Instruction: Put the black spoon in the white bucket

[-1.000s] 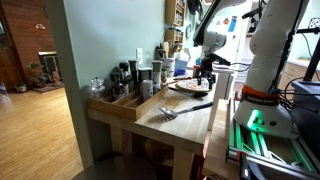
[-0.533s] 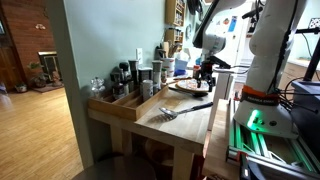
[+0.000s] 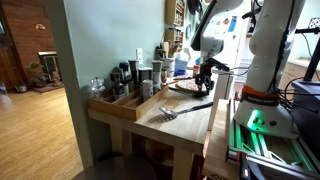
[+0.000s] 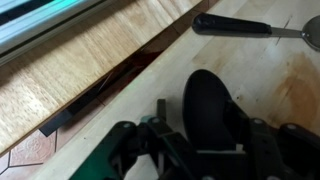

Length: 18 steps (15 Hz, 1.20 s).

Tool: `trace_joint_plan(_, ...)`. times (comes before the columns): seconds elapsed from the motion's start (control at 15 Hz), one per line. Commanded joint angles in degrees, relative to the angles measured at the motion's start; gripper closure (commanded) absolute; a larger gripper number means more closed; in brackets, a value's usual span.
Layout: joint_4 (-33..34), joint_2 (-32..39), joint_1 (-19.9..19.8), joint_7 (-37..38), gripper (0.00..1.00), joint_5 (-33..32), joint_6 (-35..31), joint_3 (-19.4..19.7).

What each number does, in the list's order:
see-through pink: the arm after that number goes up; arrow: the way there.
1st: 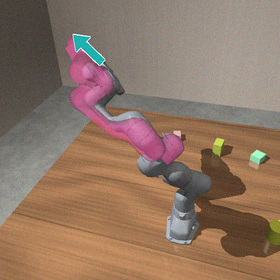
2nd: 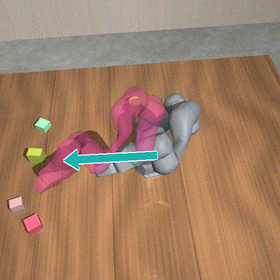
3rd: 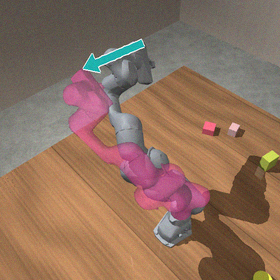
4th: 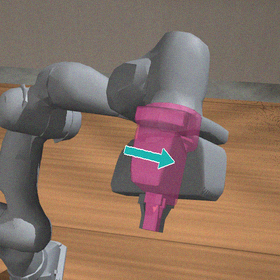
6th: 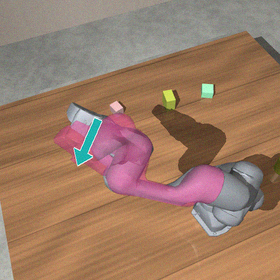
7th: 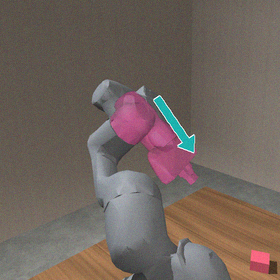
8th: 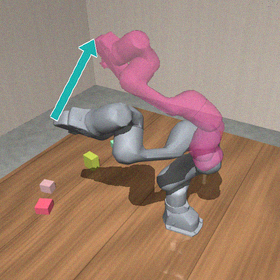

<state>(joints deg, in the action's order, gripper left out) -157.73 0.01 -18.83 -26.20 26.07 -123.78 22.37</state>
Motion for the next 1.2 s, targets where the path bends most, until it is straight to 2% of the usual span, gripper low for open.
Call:
trace_joint_plan(0.0, 0.03, 1.57, -0.41, -1.8, 0.7, 2.8, -1.85, -1.1)
trace_joint_plan(0.27, 0.13, 0.93, -0.45, -1.45, 0.98, 2.28, -1.97, -1.57)
trace_joint_plan(0.47, 0.42, -1.95, -0.2, -0.08, 1.0, -0.63, 0.34, -2.01)
trace_joint_plan(0.67, -1.62, -8.91, 0.58, 4.22, 0.99, -8.33, 2.22, -3.17)
trace_joint_plan(0.93, -0.77, -18.5, 0.67, 14.36, 0.99, -23.78, 14.07, -6.33)
trace_joint_plan(1.13, 2.81, -25.69, 0.71, 22.63, 0.99, -32.48, 25.16, -10.26)
